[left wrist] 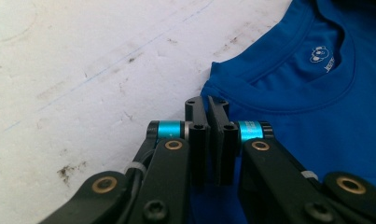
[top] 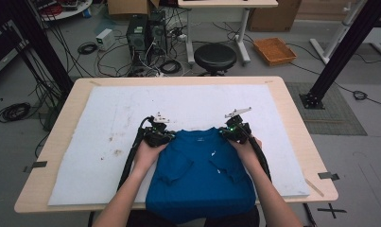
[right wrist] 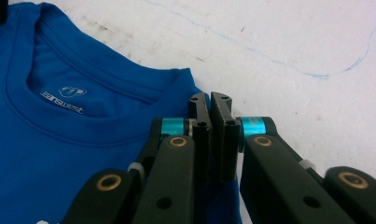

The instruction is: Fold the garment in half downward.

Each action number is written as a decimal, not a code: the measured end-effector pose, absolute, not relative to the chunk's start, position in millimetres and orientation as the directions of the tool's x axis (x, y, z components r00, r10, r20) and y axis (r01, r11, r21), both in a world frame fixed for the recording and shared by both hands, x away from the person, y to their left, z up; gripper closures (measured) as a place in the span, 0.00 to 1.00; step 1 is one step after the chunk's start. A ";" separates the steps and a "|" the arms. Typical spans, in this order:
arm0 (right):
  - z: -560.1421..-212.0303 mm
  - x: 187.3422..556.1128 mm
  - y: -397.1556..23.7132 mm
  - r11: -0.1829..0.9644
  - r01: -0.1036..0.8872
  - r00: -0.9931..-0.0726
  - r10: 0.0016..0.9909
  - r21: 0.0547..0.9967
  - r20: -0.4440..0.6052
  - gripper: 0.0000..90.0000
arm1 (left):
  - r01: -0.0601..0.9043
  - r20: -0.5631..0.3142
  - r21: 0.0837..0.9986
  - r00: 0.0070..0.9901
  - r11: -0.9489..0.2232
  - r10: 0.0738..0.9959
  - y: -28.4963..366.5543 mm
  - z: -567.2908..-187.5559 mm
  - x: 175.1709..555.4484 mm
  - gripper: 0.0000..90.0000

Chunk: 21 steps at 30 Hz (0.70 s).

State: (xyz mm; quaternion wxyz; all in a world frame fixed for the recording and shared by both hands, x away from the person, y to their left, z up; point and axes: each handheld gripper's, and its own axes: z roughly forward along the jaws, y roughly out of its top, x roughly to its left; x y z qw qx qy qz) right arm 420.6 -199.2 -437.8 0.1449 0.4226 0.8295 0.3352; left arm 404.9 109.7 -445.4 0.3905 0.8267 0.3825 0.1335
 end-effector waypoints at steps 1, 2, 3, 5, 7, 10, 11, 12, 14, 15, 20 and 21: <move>-437.1 420.3 -199.5 0.412 0.603 -0.599 0.799 0.683 0.047 0.98 | 0.526 -0.080 0.751 0.672 -0.399 0.737 110.1 -445.5 405.1 0.97; -436.2 420.1 -200.1 0.407 0.600 -0.598 0.800 0.689 0.048 0.98 | 0.525 -0.079 0.753 0.670 -0.396 0.738 110.6 -445.1 405.3 0.97; -435.0 420.3 -200.9 0.404 0.593 -0.600 0.799 0.696 0.047 0.98 | 0.519 -0.077 0.760 0.670 -0.392 0.739 111.6 -444.8 405.9 0.97; -433.7 421.9 -202.5 0.390 0.587 -0.601 0.797 0.709 0.058 0.98 | 0.505 -0.072 0.773 0.670 -0.383 0.739 114.4 -443.5 407.2 0.97; -431.2 425.8 -202.8 0.385 0.597 -0.595 0.801 0.704 0.065 0.98 | 0.502 -0.073 0.783 0.662 -0.369 0.746 117.9 -442.8 409.3 0.97; -424.7 432.3 -200.7 0.371 0.592 -0.592 0.803 0.716 0.074 0.98 | 0.510 -0.079 0.783 0.650 -0.357 0.756 121.9 -438.6 416.3 0.97; -422.3 434.3 -199.3 0.371 0.585 -0.593 0.802 0.722 0.069 0.98 | 0.508 -0.082 0.789 0.645 -0.346 0.760 122.0 -436.2 419.0 0.97; -420.1 436.4 -198.4 0.368 0.578 -0.594 0.801 0.729 0.067 0.98 | 0.504 -0.081 0.791 0.648 -0.347 0.758 122.2 -432.8 422.1 0.97; -416.3 441.0 -197.0 0.370 0.574 -0.592 0.804 0.731 0.058 0.98 | 0.491 -0.076 0.804 0.644 -0.335 0.761 121.1 -427.2 427.5 0.97; -414.7 443.3 -197.0 0.367 0.572 -0.589 0.806 0.733 0.056 0.98 | 0.488 -0.070 0.803 0.647 -0.341 0.760 120.5 -424.0 430.5 0.97; -405.3 456.0 -200.4 0.342 0.562 -0.587 0.806 0.753 0.073 0.98 | 0.467 -0.055 0.816 0.647 -0.339 0.760 119.6 -408.8 444.6 0.97; -402.9 458.0 -201.5 0.339 0.560 -0.587 0.806 0.756 0.074 0.98 | 0.456 -0.052 0.826 0.647 -0.331 0.761 120.3 -406.4 445.4 0.97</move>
